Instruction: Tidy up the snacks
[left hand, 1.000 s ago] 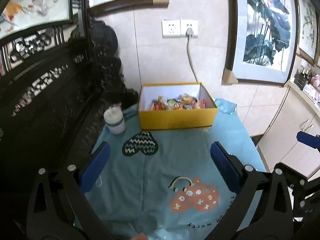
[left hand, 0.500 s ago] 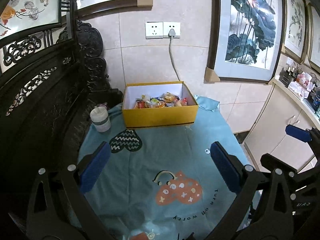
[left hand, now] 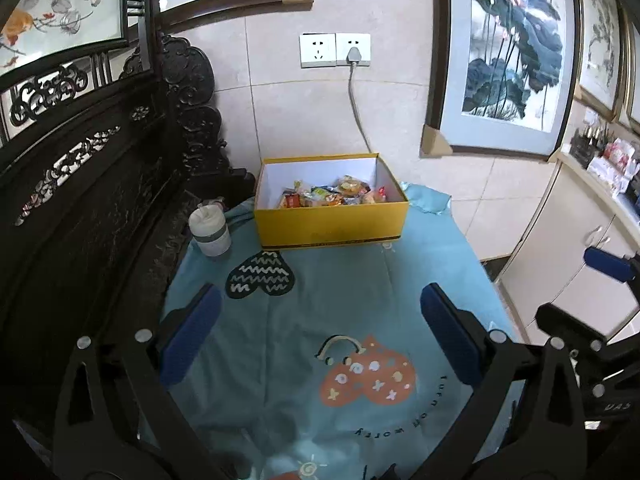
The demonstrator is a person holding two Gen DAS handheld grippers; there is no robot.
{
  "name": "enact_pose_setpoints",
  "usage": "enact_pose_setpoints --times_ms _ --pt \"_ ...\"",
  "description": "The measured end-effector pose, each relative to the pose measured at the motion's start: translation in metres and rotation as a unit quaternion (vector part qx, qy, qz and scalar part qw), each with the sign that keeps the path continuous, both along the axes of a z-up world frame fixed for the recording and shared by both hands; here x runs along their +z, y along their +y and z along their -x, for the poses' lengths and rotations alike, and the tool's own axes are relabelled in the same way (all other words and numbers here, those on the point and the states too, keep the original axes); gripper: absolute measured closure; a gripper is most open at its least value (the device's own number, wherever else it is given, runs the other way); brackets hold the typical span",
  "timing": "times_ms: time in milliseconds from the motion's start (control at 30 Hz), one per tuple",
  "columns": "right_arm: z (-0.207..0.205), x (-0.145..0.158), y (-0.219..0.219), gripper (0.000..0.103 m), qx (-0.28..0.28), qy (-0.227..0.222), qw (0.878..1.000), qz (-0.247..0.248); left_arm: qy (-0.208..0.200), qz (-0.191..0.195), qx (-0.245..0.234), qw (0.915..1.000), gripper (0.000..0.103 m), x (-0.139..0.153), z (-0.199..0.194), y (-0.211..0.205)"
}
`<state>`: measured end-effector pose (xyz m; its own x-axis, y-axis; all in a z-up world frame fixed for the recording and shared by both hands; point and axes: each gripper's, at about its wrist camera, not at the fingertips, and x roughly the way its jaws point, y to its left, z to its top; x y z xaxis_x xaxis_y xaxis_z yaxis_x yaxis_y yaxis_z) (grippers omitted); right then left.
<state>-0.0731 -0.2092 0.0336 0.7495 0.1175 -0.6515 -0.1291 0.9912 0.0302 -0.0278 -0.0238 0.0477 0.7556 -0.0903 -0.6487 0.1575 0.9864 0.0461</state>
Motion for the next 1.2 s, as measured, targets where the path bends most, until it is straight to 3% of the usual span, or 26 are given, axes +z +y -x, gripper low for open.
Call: enact_pose_setpoints --times_ms 467,733,867,1033,1200 --pt "-0.003 -0.005 -0.004 0.002 0.010 0.003 1.000 0.001 -0.022 -0.005 -0.010 0.9997 0.002 0.005 0.005 -0.005" --pt "-0.003 -0.005 -0.003 0.002 0.013 0.002 1.000 0.002 -0.018 0.011 -0.001 0.9998 0.002 0.007 0.005 0.004" --pt "-0.002 -0.004 -0.002 0.002 0.019 0.001 1.000 0.004 -0.029 -0.001 0.019 0.9994 0.002 0.010 0.006 0.007" --pt "-0.003 -0.002 0.000 0.002 0.024 -0.001 1.000 0.007 -0.015 0.038 0.000 0.9992 0.002 0.009 0.004 0.015" --pt "-0.005 -0.002 0.000 0.002 0.024 -0.001 1.000 0.008 -0.024 0.044 -0.012 0.9987 0.002 0.010 0.007 0.010"
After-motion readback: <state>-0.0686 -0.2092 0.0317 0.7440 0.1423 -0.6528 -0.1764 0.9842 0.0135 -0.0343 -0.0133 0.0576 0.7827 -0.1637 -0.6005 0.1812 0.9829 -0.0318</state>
